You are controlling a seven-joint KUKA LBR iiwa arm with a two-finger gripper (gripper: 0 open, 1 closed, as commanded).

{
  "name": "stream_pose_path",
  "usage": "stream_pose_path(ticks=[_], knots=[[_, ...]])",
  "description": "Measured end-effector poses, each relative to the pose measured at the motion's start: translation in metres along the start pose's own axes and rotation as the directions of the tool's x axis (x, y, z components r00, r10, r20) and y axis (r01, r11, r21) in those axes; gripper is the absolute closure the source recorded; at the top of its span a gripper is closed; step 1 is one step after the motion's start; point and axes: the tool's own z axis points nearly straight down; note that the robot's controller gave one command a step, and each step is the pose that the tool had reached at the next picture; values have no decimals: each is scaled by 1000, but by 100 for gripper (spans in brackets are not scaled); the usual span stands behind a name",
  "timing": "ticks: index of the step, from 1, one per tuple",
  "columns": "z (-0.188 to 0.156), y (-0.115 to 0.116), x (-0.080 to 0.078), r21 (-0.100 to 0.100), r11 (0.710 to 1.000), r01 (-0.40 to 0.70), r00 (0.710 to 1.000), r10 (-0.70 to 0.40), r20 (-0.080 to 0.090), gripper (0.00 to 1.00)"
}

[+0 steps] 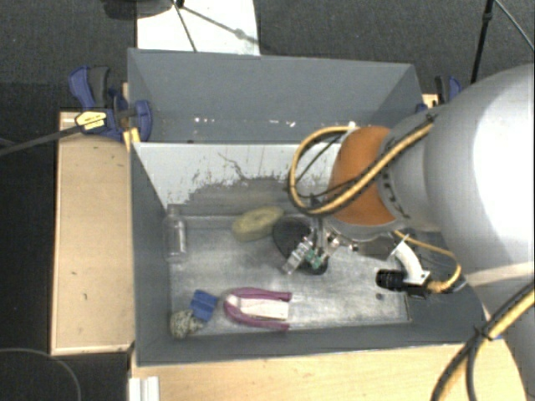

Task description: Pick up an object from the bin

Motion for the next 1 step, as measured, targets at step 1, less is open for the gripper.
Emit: stream_pose_path(ticks=[1], knots=[[-14,0,0,0,1000,9,1000,-9,6,100]])
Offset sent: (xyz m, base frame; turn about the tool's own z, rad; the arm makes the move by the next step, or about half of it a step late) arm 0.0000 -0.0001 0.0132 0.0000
